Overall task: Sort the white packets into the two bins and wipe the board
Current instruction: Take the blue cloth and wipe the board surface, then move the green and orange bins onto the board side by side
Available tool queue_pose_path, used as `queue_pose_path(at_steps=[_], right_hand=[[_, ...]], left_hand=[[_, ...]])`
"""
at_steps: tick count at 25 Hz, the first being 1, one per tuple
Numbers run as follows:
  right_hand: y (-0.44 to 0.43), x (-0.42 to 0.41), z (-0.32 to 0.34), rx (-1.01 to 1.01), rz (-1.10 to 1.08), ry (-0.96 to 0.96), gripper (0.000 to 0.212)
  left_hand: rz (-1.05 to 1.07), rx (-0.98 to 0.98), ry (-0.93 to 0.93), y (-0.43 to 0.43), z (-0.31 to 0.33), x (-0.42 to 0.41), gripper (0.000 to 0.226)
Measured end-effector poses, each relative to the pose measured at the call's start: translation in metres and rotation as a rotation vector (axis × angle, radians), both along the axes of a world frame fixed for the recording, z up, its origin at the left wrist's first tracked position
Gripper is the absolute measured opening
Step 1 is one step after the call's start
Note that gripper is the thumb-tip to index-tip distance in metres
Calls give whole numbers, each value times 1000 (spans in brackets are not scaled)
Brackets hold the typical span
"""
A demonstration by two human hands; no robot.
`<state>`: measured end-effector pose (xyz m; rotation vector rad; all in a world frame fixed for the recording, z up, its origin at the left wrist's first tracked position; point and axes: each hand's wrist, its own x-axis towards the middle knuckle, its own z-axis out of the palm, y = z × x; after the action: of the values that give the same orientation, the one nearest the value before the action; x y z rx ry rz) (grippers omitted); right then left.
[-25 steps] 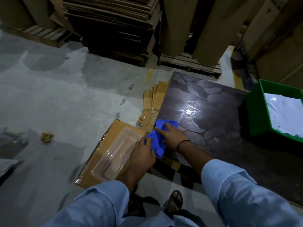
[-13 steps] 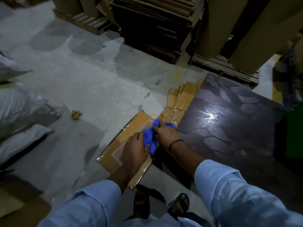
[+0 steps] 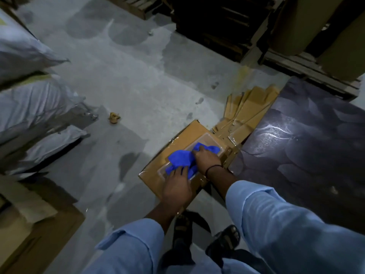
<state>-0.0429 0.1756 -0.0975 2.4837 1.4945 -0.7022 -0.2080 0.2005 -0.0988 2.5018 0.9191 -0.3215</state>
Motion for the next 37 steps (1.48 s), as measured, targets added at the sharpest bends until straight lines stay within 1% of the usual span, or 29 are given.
queue_pose_path(at_steps=[3,7,11,14,20,23,26,30,33,37], right_hand=[[0,1,-11,-35,40,9,40],[-6,4,-7,-22,82,-59,41],[-21,15,16,80,74,-184,47],[-42,29,44,141,15,-224,50],[-106,59,86,226,-222,-341,43],[-143,66,98,223,-311,-408,32],[-181,66,102,244,-446,-448,38],[-233,59,104,342,-641,-472,46],[-278,53,110,372,-765,-532,42],[-344,51,123,368,-932,-609,35]], left_hand=[[-7,-35,43,6,-9,4,64],[-65,1,59,17,-5,10,62],[-79,71,-22,19,12,20,51],[-134,96,-104,11,33,36,51],[-276,117,-281,-14,67,76,45],[-378,146,-328,-31,80,96,43],[-455,146,-358,-51,93,111,43],[-552,141,-399,-79,96,131,40],[-628,121,-421,-104,98,146,50],[-747,99,-457,-151,106,169,46]])
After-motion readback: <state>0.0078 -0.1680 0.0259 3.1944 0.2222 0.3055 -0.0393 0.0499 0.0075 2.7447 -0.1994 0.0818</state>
